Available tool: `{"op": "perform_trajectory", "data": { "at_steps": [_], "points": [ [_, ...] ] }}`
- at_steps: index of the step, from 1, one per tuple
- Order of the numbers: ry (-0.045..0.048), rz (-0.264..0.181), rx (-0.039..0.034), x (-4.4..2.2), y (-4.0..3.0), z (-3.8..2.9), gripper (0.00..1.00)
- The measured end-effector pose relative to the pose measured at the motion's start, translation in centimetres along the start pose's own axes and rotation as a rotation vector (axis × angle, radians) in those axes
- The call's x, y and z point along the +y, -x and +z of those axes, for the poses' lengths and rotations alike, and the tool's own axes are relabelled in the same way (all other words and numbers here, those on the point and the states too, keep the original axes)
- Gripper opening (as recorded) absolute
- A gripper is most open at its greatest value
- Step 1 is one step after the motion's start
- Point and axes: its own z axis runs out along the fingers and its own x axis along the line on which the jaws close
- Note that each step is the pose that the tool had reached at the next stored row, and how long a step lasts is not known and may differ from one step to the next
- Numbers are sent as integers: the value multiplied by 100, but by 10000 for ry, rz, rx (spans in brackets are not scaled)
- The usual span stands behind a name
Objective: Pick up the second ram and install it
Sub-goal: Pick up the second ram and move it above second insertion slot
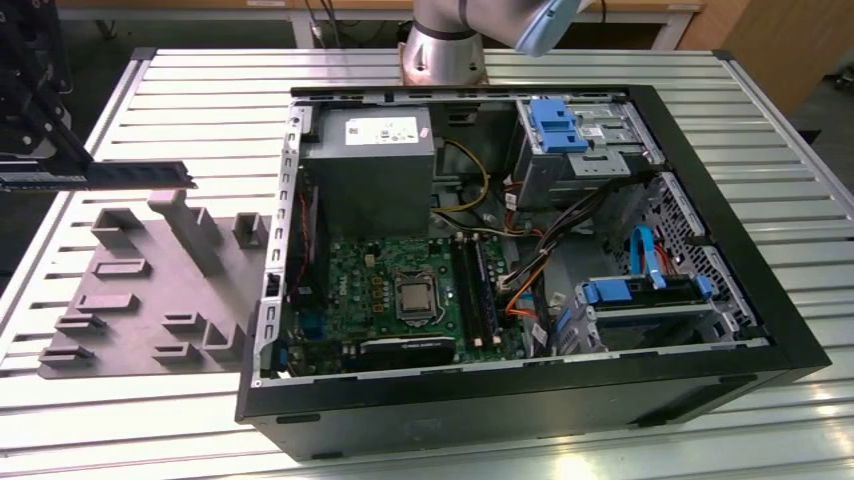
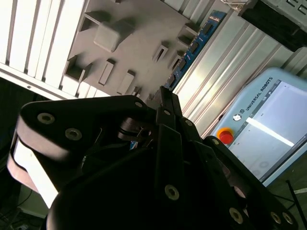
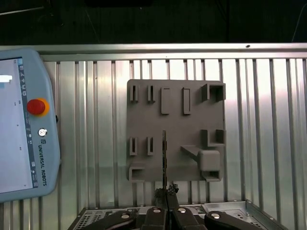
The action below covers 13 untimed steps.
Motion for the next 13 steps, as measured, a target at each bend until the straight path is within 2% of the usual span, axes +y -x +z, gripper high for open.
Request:
{"op": "perform_trajectory", "data": {
  "at_steps": [13],
  "points": [
    [0,0,0,-65,3,-2,11]
  ]
}}
